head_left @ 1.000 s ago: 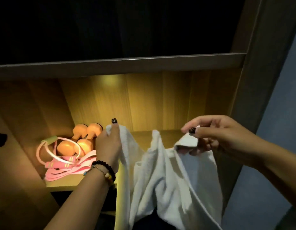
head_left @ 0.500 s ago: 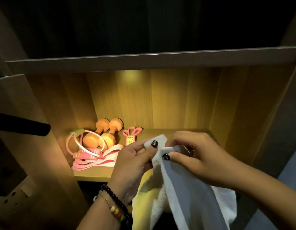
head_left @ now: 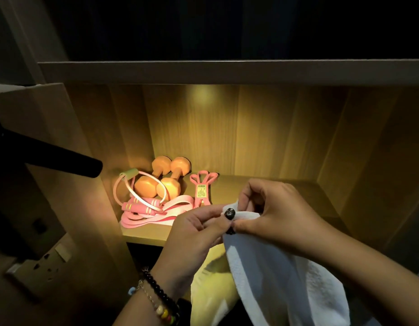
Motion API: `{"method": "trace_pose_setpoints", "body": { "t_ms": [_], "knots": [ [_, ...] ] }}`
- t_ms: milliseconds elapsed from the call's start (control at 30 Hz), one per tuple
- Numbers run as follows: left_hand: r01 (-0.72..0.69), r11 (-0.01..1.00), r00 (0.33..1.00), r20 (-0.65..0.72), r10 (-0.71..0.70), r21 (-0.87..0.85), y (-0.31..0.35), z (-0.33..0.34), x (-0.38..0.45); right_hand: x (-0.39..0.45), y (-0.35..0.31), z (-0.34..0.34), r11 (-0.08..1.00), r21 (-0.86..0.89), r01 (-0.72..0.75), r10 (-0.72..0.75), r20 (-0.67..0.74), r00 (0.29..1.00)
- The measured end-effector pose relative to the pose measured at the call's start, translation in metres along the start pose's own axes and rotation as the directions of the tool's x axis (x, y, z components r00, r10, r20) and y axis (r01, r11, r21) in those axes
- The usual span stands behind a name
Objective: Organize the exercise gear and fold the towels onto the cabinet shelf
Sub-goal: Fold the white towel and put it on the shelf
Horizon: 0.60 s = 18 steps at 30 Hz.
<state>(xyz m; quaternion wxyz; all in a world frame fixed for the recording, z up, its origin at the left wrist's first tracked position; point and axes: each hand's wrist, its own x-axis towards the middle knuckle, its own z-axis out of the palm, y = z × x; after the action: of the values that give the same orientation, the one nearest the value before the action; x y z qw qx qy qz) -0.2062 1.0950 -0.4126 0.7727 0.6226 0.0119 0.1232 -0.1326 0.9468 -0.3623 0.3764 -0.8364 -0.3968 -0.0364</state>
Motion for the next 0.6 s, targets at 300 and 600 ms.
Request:
{"method": "trace_pose_setpoints", "body": {
  "t_ms": [300, 600],
  "knots": [
    [-0.001, 0.992, 0.975, -0.22, 0.028, 0.122, -0.01, -0.003, 0.003, 0.008, 0.018, 0.016, 0.97, 0.237, -0.057, 0.027, 0.129, 0.991],
    [0.033, 0.999, 0.978, -0.205, -0.039, -0.03, -0.018, 0.012, 0.001, 0.0, 0.047, 0.011, 0.92, 0.385, -0.076, -0.014, 0.226, 0.974]
  ]
}}
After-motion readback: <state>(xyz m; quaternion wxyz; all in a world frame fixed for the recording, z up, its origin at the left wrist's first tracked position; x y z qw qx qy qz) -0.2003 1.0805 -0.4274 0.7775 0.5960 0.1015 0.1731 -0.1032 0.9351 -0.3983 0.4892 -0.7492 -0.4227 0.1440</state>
